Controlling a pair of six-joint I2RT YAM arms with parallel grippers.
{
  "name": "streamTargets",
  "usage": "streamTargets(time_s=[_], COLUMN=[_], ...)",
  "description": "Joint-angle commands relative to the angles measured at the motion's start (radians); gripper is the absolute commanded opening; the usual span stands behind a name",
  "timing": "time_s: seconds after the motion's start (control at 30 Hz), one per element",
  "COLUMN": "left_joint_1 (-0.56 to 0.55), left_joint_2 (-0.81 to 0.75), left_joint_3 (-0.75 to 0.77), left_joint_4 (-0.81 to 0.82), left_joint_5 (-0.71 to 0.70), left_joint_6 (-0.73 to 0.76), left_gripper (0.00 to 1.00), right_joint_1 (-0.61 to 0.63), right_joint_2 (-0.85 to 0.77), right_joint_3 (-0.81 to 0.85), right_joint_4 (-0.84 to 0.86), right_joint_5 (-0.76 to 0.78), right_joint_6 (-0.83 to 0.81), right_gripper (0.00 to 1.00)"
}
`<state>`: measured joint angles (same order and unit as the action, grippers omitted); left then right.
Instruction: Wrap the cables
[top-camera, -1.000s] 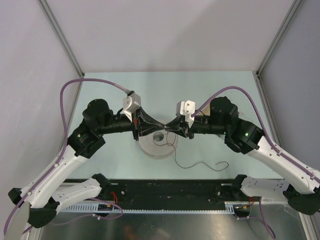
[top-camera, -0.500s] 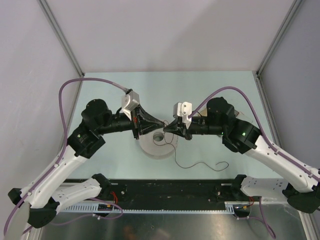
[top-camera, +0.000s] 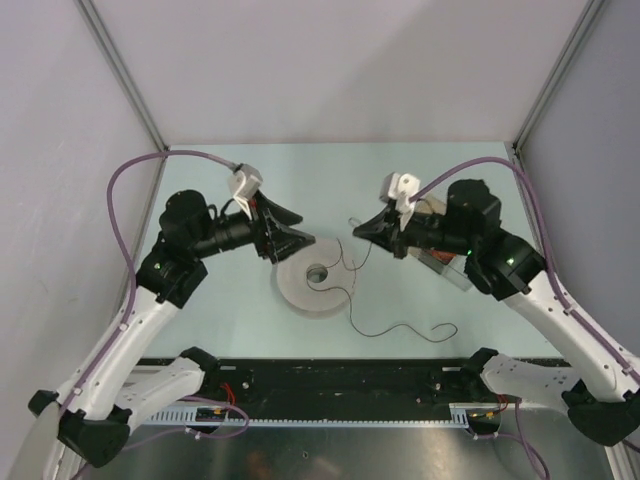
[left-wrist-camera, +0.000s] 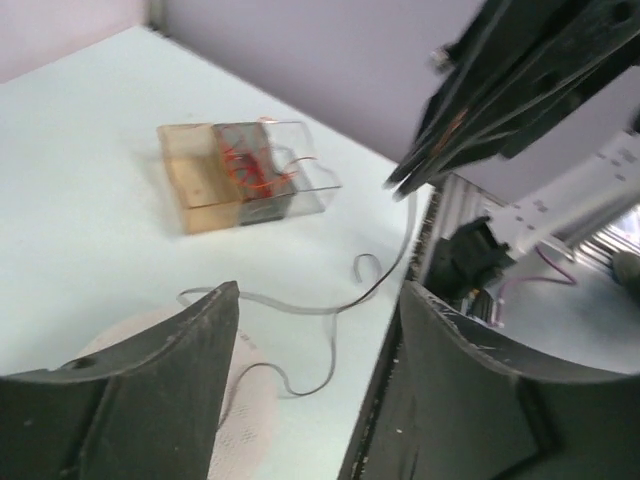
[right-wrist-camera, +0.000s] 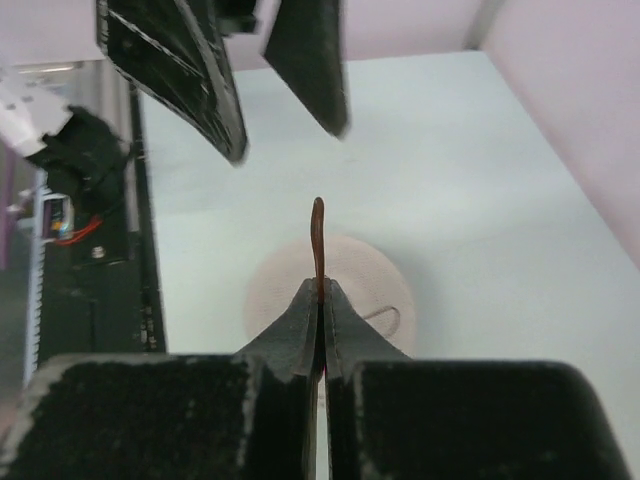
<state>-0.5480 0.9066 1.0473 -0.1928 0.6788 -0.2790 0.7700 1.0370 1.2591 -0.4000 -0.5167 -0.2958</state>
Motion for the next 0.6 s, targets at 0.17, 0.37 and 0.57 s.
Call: streamTargets(time_s=[0.17,0.37,0.57], left_joint_1=[0.374,0.434,0.436], left_joint_2=[0.228,0.447,0.681], left_joint_3=[-0.076,-0.084,-0.048], left_joint_4=[-0.204,-0.249,-0.25], left_joint_5=[0.137,0.111,0.183], left_joint_6=[0.196,0.338,0.371], left_gripper=[0.93,0.98,0.98], right_joint_1=[-0.646,-1.139,-1.382], right_joint_2=[-0.085,-0.128,-0.143], right_joint_3=[0.06,0.071,0.071], right_joint_4=[-0.009,-0.021,-0.068], right_joint_5=[-0.2,-0.337,-0.571], right_joint_6=[-0.01,-0.087,-0.046], right_gripper=[0.0,0.0,0.0])
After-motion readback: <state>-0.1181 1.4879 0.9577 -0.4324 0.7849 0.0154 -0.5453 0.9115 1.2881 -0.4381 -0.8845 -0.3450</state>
